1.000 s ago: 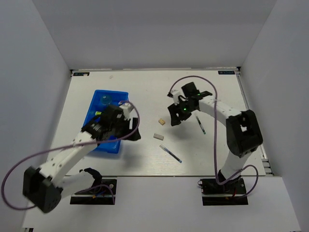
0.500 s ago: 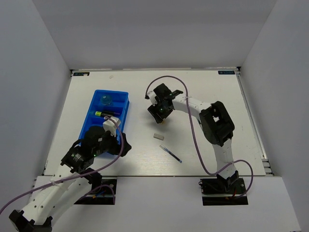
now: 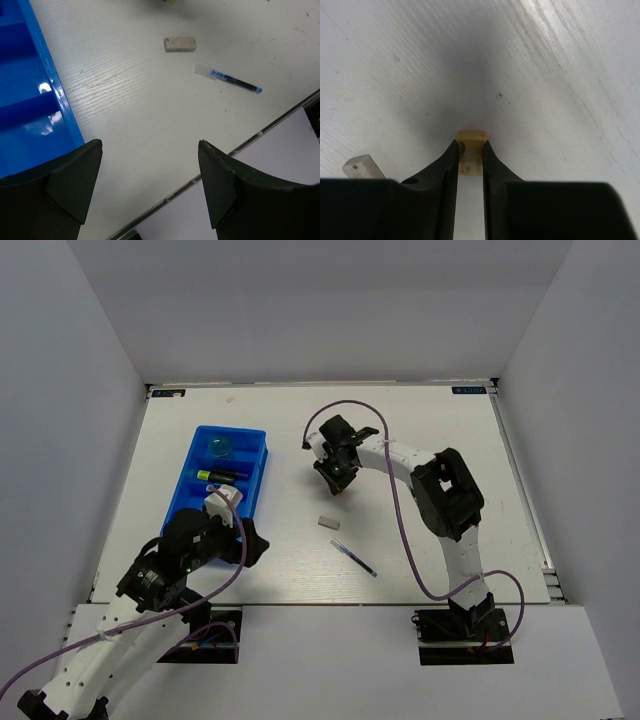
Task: Sort the stationery into containers
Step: Pick up the stationery from the center of the board, then place the stationery in the storage box.
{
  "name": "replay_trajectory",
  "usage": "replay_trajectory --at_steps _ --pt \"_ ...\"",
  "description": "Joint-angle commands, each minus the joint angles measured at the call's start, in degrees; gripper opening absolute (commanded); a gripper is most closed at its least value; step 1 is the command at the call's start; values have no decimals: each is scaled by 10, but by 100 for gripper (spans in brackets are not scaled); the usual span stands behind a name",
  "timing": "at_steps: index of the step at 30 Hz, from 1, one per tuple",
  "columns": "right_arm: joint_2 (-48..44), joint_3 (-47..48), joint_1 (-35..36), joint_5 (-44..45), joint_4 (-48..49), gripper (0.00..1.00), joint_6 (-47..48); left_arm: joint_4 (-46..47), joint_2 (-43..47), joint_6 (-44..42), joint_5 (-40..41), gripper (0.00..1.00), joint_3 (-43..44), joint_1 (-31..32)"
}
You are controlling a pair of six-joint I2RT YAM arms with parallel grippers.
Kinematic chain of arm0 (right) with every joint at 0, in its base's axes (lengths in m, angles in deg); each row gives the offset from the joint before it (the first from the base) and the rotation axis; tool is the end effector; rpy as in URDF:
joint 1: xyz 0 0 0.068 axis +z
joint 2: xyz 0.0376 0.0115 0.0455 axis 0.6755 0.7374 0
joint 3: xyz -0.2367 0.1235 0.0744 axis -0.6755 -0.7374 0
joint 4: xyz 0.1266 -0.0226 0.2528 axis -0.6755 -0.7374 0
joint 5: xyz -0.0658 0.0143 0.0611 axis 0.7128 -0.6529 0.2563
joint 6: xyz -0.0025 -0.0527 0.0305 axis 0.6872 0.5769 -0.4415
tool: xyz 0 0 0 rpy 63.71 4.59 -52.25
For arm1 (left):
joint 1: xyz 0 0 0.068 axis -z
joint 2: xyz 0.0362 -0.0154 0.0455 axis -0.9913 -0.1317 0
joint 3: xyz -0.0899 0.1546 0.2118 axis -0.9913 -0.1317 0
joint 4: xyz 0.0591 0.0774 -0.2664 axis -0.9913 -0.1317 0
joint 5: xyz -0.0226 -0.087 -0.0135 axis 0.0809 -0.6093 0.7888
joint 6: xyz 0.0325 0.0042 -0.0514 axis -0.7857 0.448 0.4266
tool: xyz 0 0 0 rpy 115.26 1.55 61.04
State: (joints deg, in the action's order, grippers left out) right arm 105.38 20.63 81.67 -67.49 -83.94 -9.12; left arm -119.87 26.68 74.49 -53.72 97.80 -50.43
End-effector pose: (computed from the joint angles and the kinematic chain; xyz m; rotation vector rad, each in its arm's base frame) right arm 0.3655 0.3027 0.1503 -1.2038 2.4221 0.2518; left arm 0.1118 -0.0771 0.2572 0.3967 2.1770 -0.6161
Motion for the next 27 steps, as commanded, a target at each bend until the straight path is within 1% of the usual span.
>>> replay_trajectory --at_steps 1,2,3,5,6,8,9,10,13,14,15,17,18,19,20,22,23,25,27 --pt "-15 11 8 -49 -49 0 28 17 7 -3 8 87 27 -3" --pt "-19 45 11 -68 -66 0 32 18 2 -1 8 87 35 -3" --pt "-19 62 13 -88 -84 0 35 17 -7 -1 7 87 60 -3" --pt "-19 97 24 -115 -113 0 56 17 -12 3 1 87 79 -3" --pt "-19 158 26 -161 -121 0 59 27 -14 4 -1 87 88 -2" --pt "-10 212 39 -204 -134 0 63 35 -16 14 -9 87 96 -2" --pt "-6 237 41 -231 -127 0 50 48 -14 17 -9 87 98 -3" --pt "-1 257 47 -240 -106 0 42 52 -14 23 -12 87 99 -2" --pt "11 270 82 -298 -57 0 14 61 -19 30 -18 86 107 -2" --pt "21 277 87 -307 -34 0 -12 61 -20 29 -19 86 109 -3" --pt "32 299 96 -334 -14 0 -20 61 -19 31 -21 86 114 -3" --pt "52 317 108 -342 25 0 -59 63 -19 34 -22 86 125 -3" --pt "80 339 111 -346 34 0 -68 65 -19 38 -26 86 128 -2" --pt "87 349 115 -369 47 0 -77 67 -17 41 -29 86 130 -3" --pt "99 350 118 -374 103 0 -103 74 -14 47 -31 86 134 -3" --pt "111 344 125 -394 138 0 -122 75 -12 53 -36 86 137 -2" --pt "116 340 126 -395 196 0 -141 74 -10 54 -36 86 137 -3" --pt "130 342 130 -393 231 0 -130 74 -7 58 -36 86 136 -2" --pt "138 345 141 -365 252 0 -130 69 -2 59 -34 86 133 -3"
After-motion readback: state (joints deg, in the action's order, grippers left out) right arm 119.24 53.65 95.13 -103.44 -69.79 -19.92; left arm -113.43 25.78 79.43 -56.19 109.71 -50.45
